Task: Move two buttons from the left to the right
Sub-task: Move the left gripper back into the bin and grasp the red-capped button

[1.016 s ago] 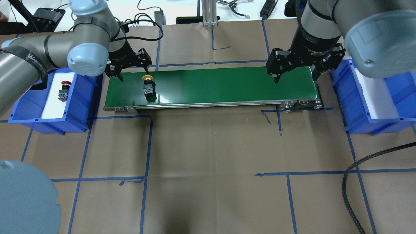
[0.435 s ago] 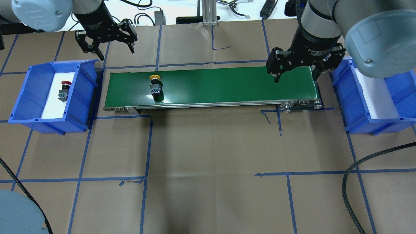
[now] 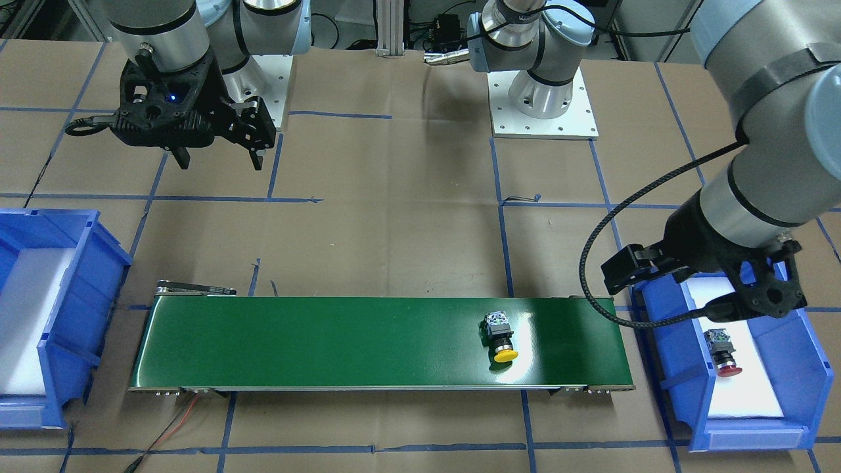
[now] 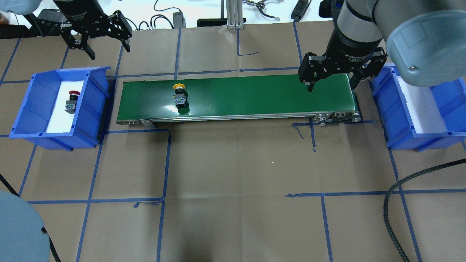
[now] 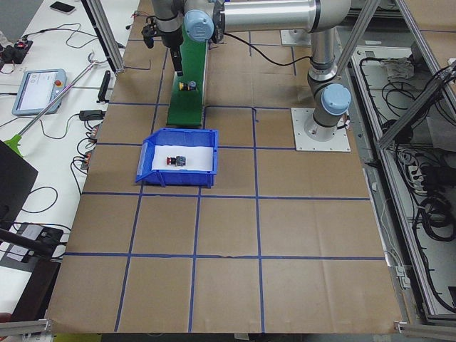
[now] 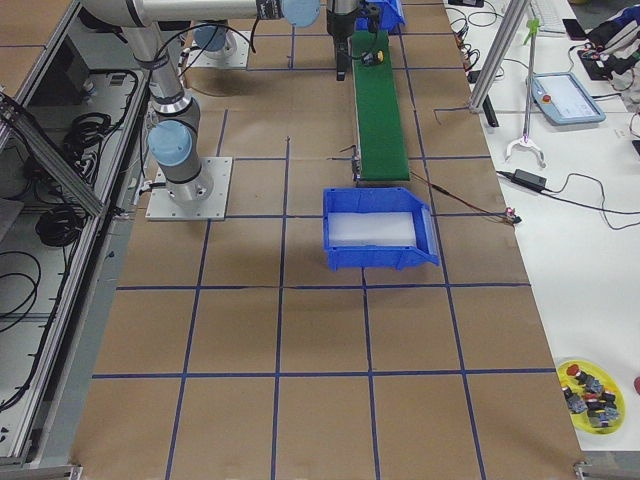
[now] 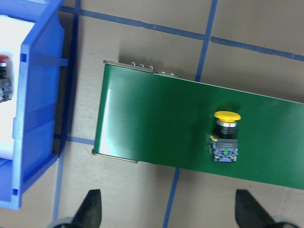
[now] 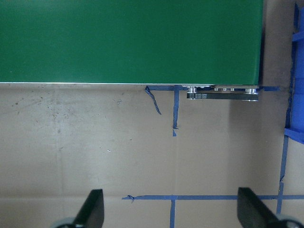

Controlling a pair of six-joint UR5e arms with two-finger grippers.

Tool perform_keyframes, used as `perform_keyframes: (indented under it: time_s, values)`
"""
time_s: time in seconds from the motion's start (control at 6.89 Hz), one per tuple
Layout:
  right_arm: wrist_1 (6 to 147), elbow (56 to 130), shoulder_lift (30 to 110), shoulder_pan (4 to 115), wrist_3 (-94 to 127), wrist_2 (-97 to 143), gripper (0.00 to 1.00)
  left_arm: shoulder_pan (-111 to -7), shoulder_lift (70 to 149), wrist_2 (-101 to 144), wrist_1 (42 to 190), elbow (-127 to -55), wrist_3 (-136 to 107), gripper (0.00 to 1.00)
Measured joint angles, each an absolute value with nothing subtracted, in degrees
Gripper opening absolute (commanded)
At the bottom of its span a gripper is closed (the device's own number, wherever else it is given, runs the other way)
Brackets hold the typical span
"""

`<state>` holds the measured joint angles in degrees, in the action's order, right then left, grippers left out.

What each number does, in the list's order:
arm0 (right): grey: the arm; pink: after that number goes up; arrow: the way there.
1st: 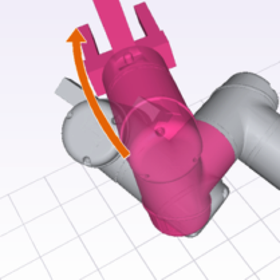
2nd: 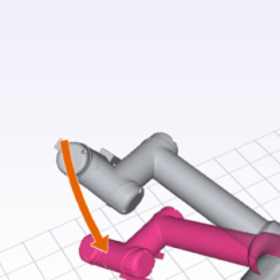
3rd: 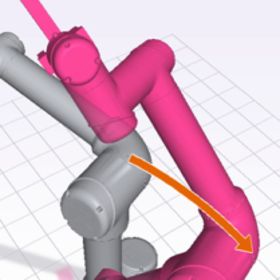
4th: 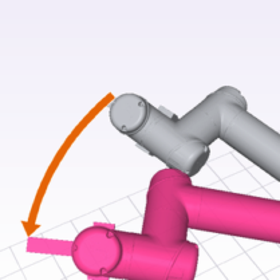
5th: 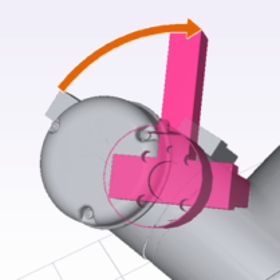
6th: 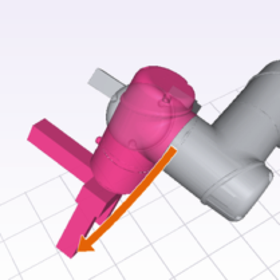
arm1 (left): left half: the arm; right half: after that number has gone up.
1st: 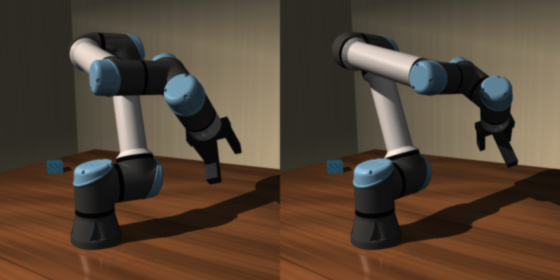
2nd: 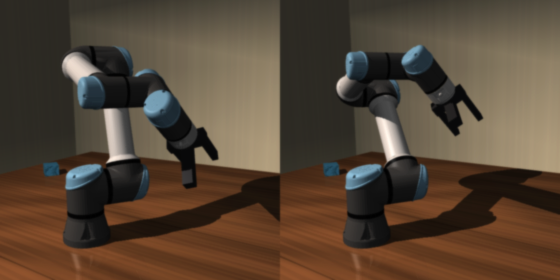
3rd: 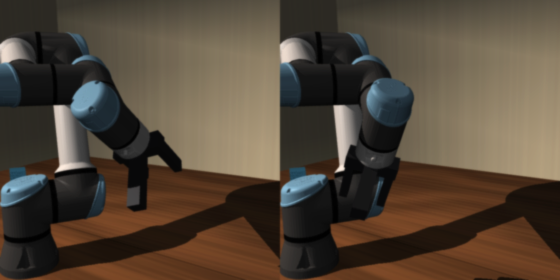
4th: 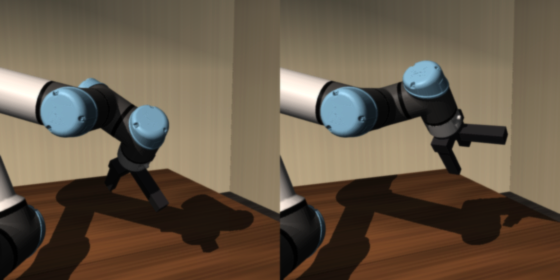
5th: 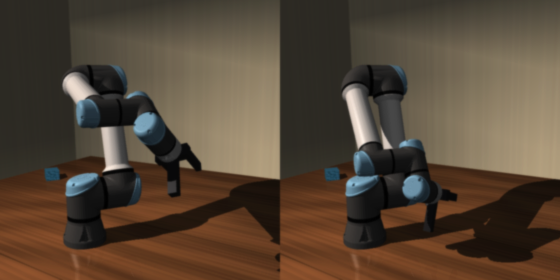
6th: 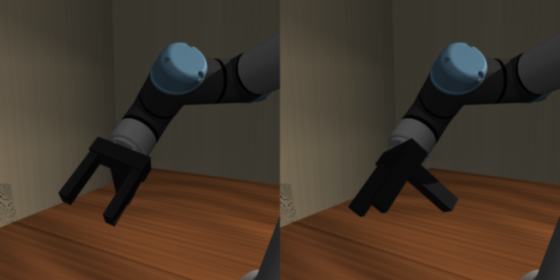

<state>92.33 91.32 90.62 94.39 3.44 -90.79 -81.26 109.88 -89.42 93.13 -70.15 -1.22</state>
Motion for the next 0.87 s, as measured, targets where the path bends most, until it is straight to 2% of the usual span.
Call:
perform_keyframes:
  time_s: [0.87]
  values:
    - [92.29,91.45,90.61,94.39,3.52,-90.79,1.0,-63.63,113.91,-90.42,91.92,-69.84,21.2,1.0]
